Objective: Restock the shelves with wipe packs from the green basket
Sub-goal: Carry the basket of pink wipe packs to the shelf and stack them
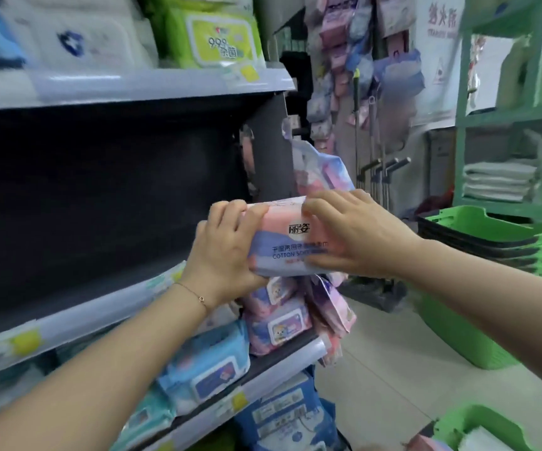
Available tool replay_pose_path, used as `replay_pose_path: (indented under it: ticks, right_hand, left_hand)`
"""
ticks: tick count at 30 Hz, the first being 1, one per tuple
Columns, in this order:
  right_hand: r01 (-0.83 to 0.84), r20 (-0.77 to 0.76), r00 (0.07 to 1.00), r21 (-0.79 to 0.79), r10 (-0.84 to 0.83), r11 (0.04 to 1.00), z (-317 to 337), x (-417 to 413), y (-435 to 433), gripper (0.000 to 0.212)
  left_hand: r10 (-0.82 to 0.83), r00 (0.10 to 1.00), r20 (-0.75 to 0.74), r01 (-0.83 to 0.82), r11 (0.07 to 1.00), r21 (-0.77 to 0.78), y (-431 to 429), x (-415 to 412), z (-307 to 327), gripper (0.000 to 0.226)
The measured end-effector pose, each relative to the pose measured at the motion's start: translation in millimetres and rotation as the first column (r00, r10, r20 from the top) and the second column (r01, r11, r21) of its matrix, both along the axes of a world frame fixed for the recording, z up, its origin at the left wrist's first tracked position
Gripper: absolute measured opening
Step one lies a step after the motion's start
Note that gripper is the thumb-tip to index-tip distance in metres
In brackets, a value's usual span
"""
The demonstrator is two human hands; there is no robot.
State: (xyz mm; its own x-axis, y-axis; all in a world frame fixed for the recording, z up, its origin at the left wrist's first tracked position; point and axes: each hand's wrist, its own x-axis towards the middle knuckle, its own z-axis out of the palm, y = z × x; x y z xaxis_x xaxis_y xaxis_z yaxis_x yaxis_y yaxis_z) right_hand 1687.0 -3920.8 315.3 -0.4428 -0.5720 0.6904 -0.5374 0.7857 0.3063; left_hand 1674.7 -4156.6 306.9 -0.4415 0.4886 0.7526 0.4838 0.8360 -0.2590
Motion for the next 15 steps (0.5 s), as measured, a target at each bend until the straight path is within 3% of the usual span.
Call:
replay_pose_path:
  ticks: [3,6,8,11,15]
  right_hand:
    - [-0.062,-0.189,0.980,-0.030,0.055,0.998,11,-15,-37,0.060]
    - [-0.047,-0.203,0.979,-0.100,0.026,0.994,26,-34,-78,0.059]
    - [0.036,-0.108,0.993,-0.184,-0.057,0.982,35,-49,-106,0.068]
    - [0.094,0.109,0.992,-0.242,-0.070,0.966,38,-70,-147,0.079]
    - [0.023,0.278,0.960,-0.231,0.043,0.973,23,-100,-191,0.073]
  left_hand:
    - [0.045,0.998,-0.038,-0.045,0.999,-0.016,-42,4,26,0.085]
    - [0.139,0.987,-0.074,-0.142,0.989,-0.033,-83,3,47,0.099]
    - [0.231,0.968,-0.097,-0.236,0.971,-0.042,-108,1,56,0.102]
    - [0.350,0.928,-0.124,-0.359,0.932,-0.056,-139,-9,58,0.090]
    - [0.314,0.949,0.020,-0.313,0.948,-0.052,-175,-33,32,0.067]
